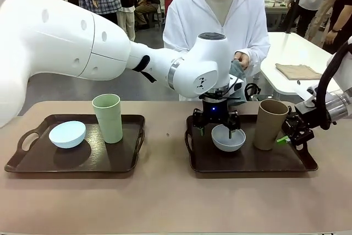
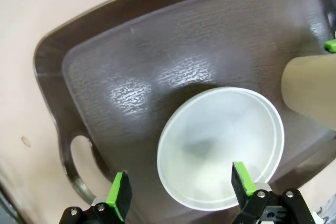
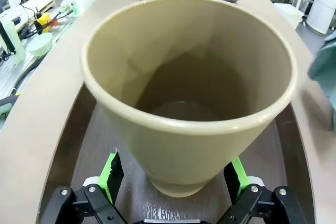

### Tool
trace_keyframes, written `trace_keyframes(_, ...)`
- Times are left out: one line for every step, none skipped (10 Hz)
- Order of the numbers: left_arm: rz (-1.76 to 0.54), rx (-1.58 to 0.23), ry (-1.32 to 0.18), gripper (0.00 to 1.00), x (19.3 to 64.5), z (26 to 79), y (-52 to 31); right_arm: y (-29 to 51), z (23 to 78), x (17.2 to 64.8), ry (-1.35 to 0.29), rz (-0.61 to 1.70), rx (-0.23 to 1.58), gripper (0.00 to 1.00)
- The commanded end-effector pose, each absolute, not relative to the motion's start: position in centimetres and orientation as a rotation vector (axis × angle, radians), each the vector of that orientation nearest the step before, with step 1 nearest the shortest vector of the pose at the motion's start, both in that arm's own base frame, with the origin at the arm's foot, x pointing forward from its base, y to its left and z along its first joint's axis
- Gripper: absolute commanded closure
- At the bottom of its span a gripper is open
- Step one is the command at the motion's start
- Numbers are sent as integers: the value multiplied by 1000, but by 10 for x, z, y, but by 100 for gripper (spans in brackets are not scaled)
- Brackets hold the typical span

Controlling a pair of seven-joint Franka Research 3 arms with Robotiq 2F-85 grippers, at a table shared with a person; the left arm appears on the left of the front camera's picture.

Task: Set up a tray with a mat and arrange the tableware.
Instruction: Pick up the Picnic Bowl and Reusable plastic cup from the Handle tray in front of the human's position and hold them in the air.

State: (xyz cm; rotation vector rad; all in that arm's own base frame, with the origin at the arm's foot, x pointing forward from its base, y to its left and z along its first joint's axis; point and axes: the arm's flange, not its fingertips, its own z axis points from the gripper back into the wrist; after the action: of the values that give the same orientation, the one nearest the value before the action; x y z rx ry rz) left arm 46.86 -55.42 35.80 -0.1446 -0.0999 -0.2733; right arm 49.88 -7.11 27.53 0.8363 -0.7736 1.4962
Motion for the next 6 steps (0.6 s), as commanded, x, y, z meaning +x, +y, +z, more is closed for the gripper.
trace_keyframes(-243,-127,-108,0,472,358,-557,-64,270,499,-764,1473,814,0)
trace_keyframes(-235,-122,-112,0,477,357,-555,-61,268,502,-770,1463,796,0)
trace_keyframes(-230,-113,-115,0,478,355,-554,-59,267,502,-770,1458,785,0)
trace_keyframes(-228,-101,-111,0,479,353,-554,-57,266,502,-768,1453,784,0)
trace_keyframes(-225,-100,-107,0,481,352,-554,-55,266,502,-768,1447,785,0)
trace_keyframes(-222,-95,-108,0,482,351,-553,-52,266,502,-762,1430,797,0)
